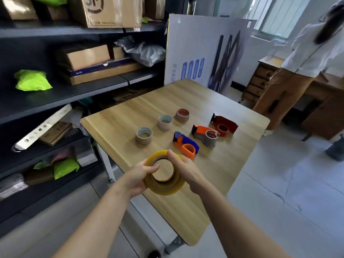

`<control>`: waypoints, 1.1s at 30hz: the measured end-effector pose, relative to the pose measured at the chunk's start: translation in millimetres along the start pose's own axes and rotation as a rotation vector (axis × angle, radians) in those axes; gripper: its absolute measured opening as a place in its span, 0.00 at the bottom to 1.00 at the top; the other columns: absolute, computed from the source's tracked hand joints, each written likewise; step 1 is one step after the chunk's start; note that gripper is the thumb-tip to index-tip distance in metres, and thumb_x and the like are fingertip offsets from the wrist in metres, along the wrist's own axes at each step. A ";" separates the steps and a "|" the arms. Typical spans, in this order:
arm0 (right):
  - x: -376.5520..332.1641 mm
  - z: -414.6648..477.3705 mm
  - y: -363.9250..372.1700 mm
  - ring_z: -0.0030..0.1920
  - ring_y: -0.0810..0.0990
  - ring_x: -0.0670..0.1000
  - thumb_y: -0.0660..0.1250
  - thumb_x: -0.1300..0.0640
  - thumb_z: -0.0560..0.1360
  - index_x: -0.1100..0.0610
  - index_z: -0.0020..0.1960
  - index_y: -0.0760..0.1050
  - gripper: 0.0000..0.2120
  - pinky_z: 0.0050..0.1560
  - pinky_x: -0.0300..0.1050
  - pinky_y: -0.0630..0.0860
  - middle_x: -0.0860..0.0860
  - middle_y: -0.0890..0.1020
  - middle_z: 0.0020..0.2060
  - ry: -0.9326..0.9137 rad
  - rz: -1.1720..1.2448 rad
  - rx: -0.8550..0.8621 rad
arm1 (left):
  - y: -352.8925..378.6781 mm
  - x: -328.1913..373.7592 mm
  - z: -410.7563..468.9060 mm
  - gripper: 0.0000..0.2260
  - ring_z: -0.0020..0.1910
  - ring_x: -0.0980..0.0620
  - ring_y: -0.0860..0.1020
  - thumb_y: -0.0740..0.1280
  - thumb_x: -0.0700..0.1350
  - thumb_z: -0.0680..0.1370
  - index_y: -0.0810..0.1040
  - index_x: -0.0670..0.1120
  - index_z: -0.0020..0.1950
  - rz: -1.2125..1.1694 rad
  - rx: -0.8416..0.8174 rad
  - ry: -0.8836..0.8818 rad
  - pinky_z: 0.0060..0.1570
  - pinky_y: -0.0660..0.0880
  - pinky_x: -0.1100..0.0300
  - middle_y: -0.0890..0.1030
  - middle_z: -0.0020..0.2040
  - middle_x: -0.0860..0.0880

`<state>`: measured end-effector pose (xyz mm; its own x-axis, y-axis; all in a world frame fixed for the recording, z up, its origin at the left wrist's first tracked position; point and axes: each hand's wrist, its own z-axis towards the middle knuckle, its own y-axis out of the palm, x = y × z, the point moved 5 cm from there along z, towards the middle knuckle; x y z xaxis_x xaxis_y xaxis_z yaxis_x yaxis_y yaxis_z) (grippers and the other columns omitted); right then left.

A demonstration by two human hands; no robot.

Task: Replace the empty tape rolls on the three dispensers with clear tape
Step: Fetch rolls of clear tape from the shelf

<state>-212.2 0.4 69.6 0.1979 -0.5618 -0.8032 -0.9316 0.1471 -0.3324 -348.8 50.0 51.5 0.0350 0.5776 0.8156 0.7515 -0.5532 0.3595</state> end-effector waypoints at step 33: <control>39.2 173.8 -22.8 0.56 0.77 0.48 0.65 0.37 0.75 0.49 0.60 0.71 0.20 0.56 0.46 0.75 0.46 0.79 0.56 0.089 -0.219 -0.698 | 4.5 -58.7 98.2 0.17 0.60 0.41 0.77 0.68 0.49 0.77 0.72 0.47 0.65 -0.339 0.841 -0.208 0.61 0.73 0.40 0.78 0.63 0.45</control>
<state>-130.2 116.5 -40.3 0.4041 -0.5875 -0.7011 -0.8567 -0.5116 -0.0650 -282.8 72.6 -39.3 -0.2171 0.7699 0.6001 0.9708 0.2348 0.0499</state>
